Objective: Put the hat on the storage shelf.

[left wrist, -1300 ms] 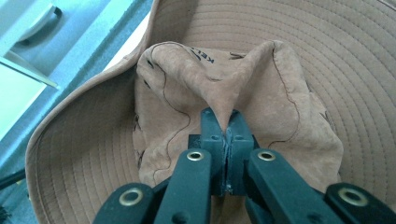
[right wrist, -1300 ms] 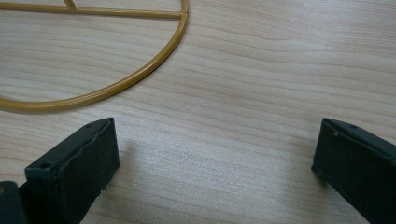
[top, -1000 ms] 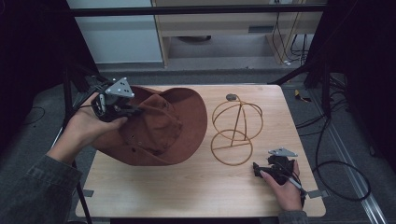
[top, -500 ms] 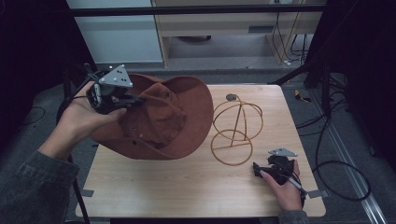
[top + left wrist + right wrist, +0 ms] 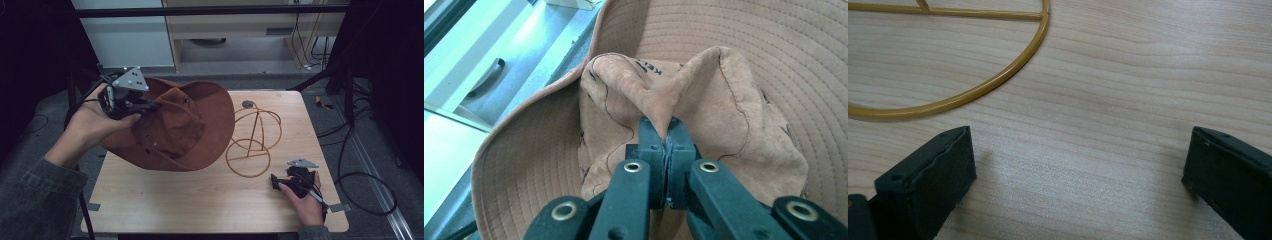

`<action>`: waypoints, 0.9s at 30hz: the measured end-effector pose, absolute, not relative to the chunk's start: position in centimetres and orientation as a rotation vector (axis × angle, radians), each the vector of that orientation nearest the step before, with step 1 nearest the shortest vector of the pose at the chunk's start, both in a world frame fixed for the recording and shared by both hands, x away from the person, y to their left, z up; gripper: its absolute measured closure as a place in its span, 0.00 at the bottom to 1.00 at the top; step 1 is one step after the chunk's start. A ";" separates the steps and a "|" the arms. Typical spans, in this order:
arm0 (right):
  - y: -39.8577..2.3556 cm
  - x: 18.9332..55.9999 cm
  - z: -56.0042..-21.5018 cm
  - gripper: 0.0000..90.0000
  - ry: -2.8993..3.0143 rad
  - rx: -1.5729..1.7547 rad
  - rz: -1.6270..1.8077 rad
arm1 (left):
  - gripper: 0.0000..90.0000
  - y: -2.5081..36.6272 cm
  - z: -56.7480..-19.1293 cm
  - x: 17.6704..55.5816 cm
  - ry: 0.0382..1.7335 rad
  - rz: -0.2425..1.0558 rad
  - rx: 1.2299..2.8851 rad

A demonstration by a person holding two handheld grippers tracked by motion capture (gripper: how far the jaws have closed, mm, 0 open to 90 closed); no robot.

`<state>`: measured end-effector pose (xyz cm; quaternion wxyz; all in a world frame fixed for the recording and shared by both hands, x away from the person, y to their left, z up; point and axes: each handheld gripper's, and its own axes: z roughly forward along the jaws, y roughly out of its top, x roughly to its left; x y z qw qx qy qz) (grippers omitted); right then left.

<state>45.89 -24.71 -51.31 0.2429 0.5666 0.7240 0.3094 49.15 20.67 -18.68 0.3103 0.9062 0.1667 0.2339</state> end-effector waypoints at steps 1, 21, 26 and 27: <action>-24.7 45.9 -51.3 0.00 1.977 1.549 0.846 | 0.99 20.6 -18.7 49.2 0.441 0.619 2.394; -24.7 45.9 -51.3 0.00 1.980 1.546 0.846 | 0.98 18.7 -17.6 49.6 0.419 0.602 2.403; -24.7 45.9 -51.3 0.00 1.978 1.549 0.846 | 0.98 17.1 -17.1 49.9 0.389 0.597 2.410; -24.7 45.9 -51.3 0.00 1.978 1.550 0.847 | 0.99 16.7 -17.0 49.9 0.382 0.597 2.410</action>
